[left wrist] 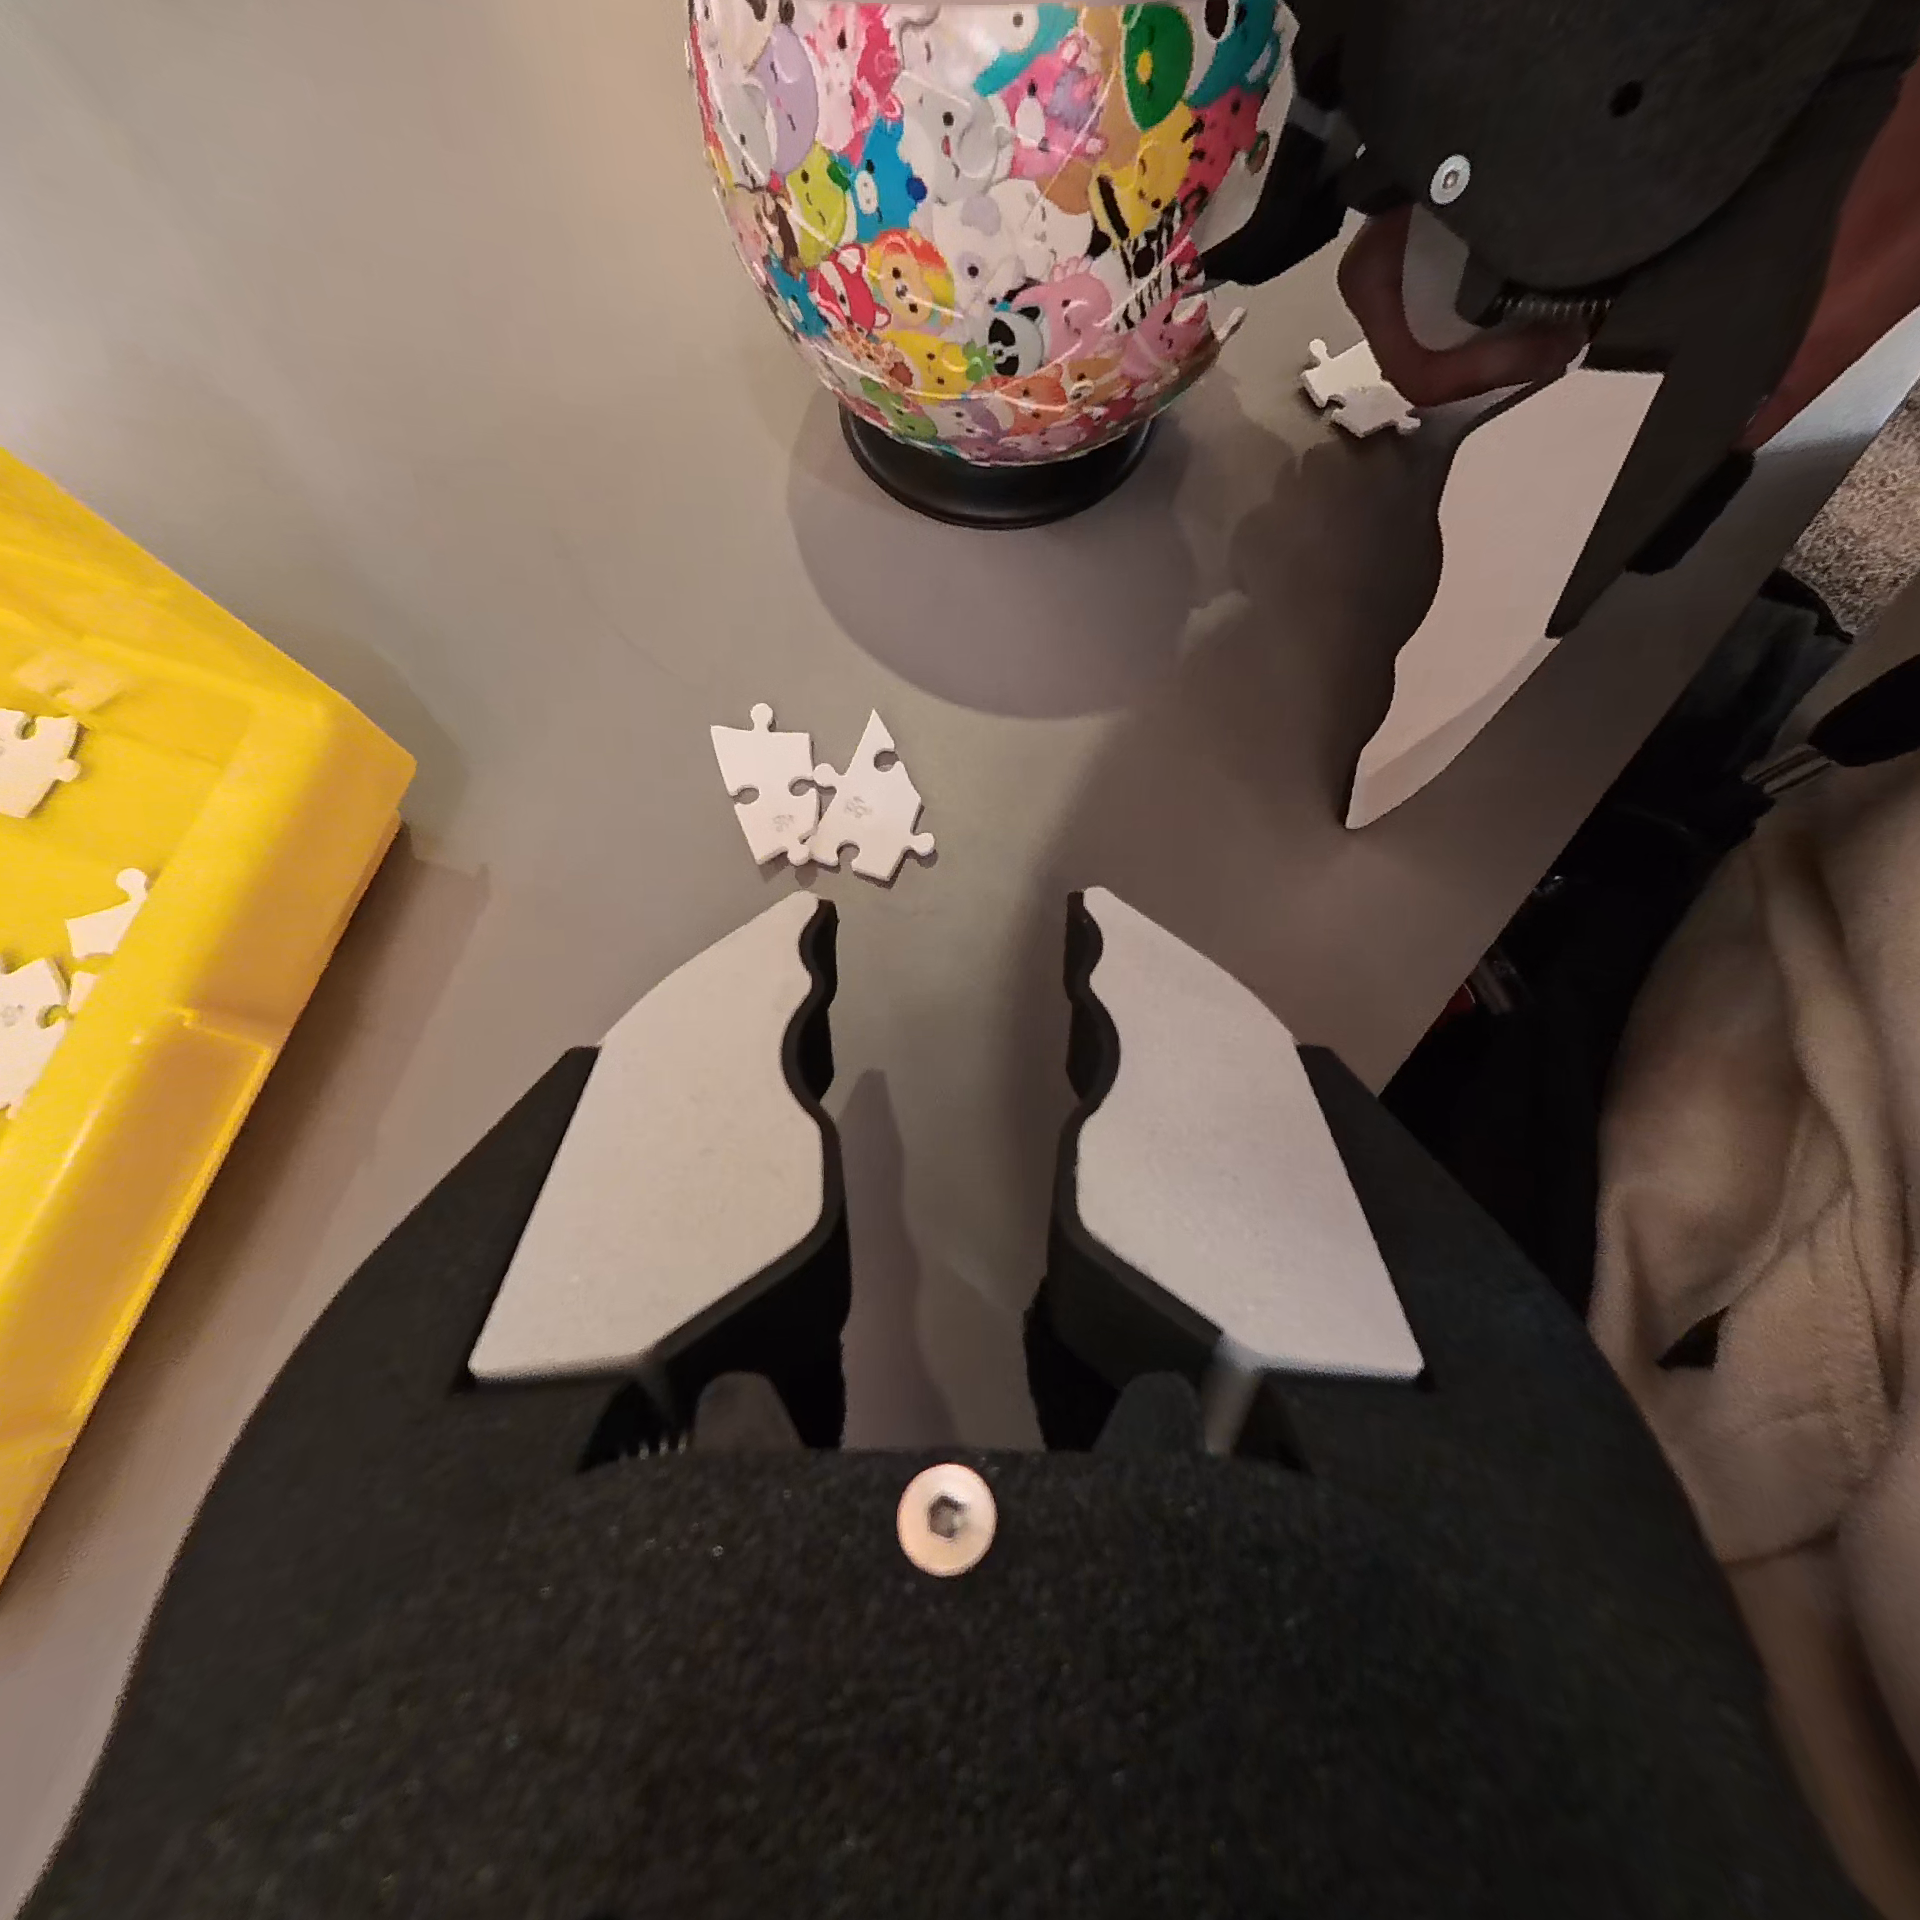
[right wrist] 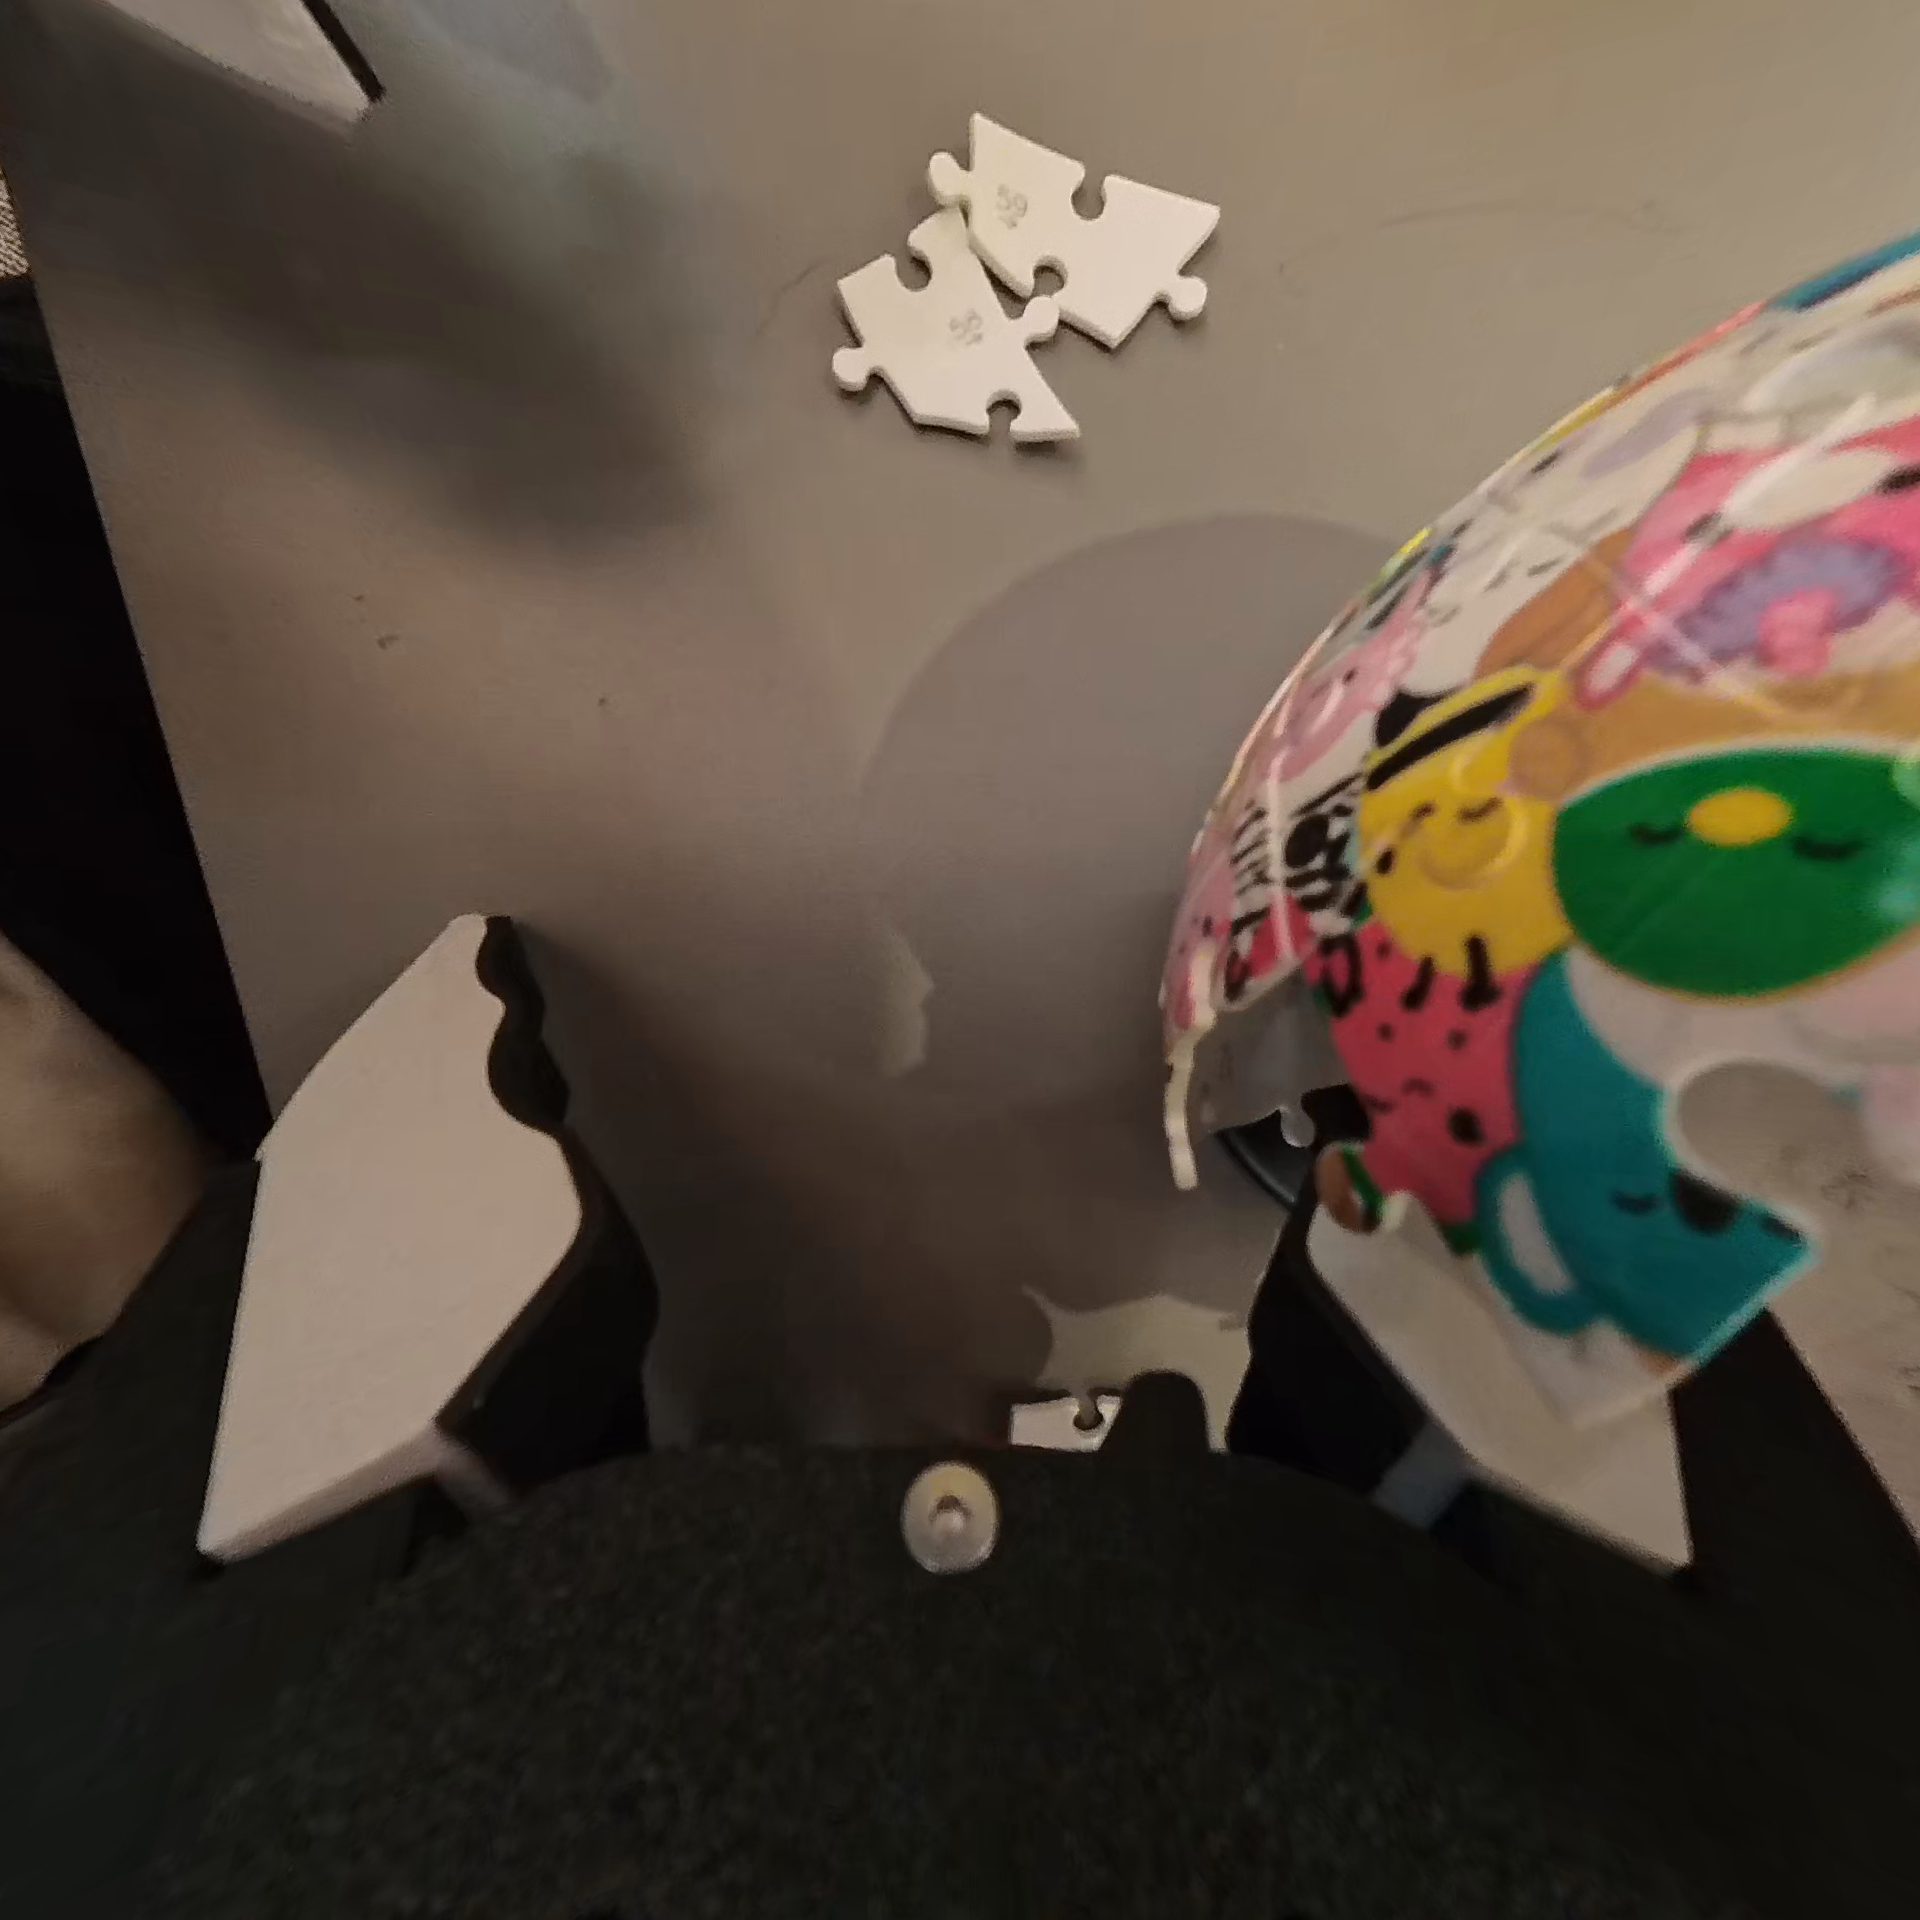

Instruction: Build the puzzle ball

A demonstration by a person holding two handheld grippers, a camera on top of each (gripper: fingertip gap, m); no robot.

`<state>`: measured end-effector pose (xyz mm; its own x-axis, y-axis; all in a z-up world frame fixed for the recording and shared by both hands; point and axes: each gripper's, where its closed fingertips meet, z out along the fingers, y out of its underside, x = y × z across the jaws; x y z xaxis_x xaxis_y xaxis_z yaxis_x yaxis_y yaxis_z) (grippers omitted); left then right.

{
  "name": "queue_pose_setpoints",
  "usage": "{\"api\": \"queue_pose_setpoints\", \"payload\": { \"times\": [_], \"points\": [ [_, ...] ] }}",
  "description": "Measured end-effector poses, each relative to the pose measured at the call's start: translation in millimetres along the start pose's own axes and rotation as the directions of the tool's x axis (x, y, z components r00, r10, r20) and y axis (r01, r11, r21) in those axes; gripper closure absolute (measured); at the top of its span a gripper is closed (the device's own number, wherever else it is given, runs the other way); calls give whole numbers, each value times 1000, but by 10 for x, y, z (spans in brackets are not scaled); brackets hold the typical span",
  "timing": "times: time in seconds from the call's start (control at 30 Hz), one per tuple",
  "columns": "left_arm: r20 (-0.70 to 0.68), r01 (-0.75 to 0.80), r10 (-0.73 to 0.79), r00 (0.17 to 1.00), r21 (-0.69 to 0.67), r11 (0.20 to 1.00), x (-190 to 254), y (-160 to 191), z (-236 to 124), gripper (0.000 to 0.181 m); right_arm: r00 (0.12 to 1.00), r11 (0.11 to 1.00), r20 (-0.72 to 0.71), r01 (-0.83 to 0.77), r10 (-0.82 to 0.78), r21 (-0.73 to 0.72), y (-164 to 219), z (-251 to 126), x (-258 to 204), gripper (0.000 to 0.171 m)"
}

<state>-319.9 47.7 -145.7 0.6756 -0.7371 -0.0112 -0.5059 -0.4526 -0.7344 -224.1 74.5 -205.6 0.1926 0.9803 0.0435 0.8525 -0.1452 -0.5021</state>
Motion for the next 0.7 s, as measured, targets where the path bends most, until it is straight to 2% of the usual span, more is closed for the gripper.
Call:
{"api": "queue_pose_setpoints", "payload": {
  "times": [0.23,0.37,0.7],
  "points": [
    [2,-1,1,1000,11,1000,19,-50,-17,140,1000,1000,4,17,-17,11,4,-11,8,26],
    [3,3,-3,1000,7,1000,10,-42,-15,140,999,999,2,40,-40,-14,46,-66,-4,34],
    [-6,7,-7,1000,-2,1000,-16,-22,33,140,997,997,29,74,-74,-23,38,-50,-15,30]
  ]
}}
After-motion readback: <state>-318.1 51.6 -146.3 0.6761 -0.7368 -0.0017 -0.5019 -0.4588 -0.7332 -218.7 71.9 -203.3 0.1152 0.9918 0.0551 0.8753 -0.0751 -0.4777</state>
